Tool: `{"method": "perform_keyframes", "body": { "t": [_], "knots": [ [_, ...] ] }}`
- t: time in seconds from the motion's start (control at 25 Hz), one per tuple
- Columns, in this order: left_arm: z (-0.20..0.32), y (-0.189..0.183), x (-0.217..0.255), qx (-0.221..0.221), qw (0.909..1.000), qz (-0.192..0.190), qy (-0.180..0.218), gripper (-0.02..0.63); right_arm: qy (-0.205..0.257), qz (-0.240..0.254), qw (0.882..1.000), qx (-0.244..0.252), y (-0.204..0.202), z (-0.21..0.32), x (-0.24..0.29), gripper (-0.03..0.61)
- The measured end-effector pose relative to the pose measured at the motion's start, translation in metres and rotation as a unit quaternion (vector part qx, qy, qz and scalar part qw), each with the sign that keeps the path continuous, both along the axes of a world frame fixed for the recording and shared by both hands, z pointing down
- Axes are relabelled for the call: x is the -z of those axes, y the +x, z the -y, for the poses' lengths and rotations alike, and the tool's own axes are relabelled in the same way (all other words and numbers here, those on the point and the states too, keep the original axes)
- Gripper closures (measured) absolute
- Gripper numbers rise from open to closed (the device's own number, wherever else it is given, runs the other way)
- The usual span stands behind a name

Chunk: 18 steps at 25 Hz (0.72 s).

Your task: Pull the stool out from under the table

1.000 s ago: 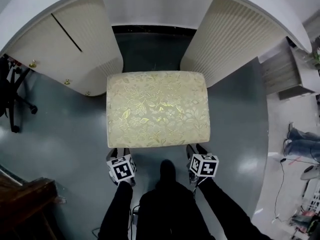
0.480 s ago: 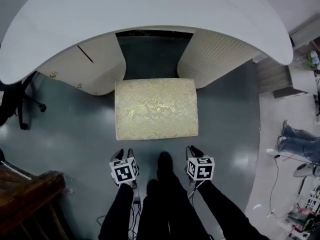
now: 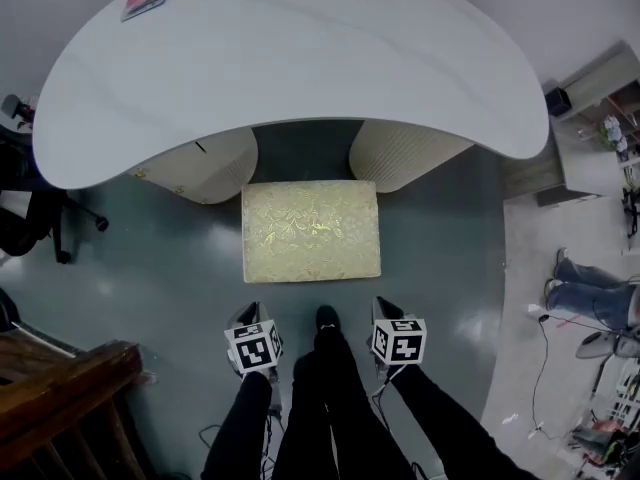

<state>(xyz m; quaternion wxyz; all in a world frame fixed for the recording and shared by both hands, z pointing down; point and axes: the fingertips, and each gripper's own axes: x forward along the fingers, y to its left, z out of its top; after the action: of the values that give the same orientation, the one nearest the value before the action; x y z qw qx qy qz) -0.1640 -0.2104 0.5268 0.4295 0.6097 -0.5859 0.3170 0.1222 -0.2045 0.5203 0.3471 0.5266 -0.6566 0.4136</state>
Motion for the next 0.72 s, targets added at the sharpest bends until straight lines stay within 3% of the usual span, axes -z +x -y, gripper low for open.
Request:
{"method": "perform_keyframes", "body": {
  "t": [0.72],
  "knots": [
    [0.023, 0.023, 0.118, -0.021, 0.999, -0.017, 0.036, 0.605, 0.001, 0.006, 1.0, 0.018, 0.0, 0.001, 0.091, 0.575]
  ]
}}
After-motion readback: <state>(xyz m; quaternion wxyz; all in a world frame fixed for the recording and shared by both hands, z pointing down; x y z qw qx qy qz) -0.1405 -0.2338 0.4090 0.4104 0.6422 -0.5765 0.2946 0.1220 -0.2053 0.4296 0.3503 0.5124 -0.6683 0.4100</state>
